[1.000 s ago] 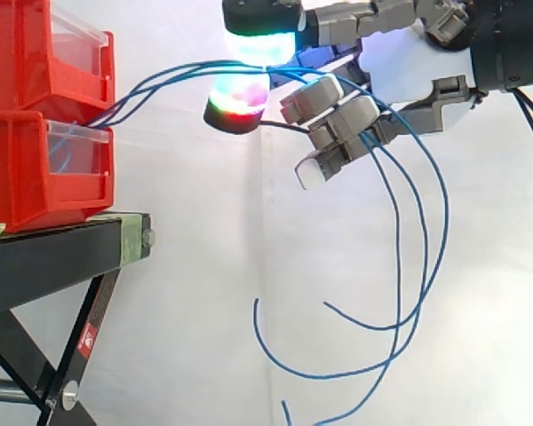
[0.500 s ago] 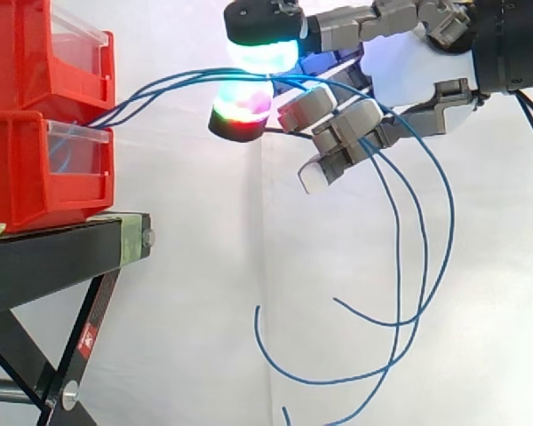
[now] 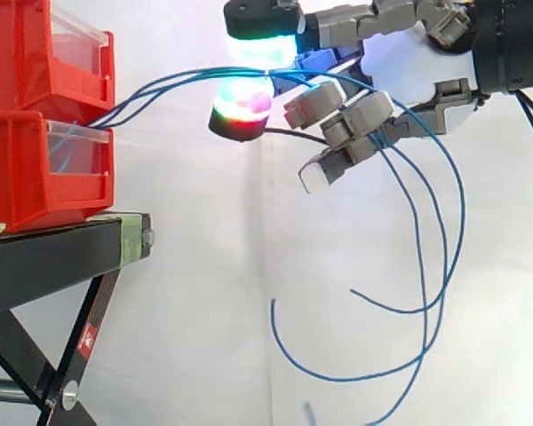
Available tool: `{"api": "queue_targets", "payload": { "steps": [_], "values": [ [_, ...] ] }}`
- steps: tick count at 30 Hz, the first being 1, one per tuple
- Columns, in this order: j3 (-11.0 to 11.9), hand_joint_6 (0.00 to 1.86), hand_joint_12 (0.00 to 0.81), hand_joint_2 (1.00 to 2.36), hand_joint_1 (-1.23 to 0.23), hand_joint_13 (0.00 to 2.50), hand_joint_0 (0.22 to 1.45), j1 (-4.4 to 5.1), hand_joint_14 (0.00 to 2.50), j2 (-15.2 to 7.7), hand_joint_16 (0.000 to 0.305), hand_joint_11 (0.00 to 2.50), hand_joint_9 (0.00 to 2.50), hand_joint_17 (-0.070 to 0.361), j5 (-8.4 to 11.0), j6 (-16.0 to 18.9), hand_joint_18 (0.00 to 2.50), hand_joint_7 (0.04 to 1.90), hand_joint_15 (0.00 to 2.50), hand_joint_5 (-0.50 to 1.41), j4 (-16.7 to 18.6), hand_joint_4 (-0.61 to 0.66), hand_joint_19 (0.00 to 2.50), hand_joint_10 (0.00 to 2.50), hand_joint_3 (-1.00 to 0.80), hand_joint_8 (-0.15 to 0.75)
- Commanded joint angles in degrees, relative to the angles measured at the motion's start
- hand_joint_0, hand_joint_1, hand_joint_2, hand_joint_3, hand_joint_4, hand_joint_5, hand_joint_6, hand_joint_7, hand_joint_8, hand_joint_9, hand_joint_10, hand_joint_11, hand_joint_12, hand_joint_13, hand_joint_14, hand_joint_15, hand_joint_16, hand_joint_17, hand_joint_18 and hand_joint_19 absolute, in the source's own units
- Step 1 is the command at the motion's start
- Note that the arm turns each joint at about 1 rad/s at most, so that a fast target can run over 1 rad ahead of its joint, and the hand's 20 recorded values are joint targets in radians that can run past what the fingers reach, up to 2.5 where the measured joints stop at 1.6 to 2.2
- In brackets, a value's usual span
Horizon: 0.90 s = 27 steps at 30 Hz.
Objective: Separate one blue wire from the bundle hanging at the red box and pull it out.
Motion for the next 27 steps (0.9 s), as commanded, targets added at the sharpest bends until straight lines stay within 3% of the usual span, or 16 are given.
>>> {"api": "queue_targets", "payload": {
  "steps": [1,13,27],
  "values": [
    [0.0,0.91,0.433,1.01,-0.6,1.16,0.52,-0.03,0.58,0.0,0.056,1.65,1.29,0.126,0.0,0.0,0.87,0.9,1.55,-0.21,0.0,0.16,0.71,0.0,-0.27,0.313],
    [0.0,0.92,0.441,1.01,-0.77,1.17,0.5,0.06,0.54,0.0,0.057,1.63,1.27,0.128,0.0,0.0,0.88,0.87,1.55,-0.21,0.0,0.18,0.68,0.0,-0.42,0.329],
    [0.0,0.92,0.413,1.01,-0.7,1.23,0.58,0.06,0.42,-0.1,0.05,1.65,1.35,0.113,0.0,0.0,0.89,0.9,1.62,-0.19,0.0,0.13,0.7,0.0,-0.34,0.305]
  ]
}}
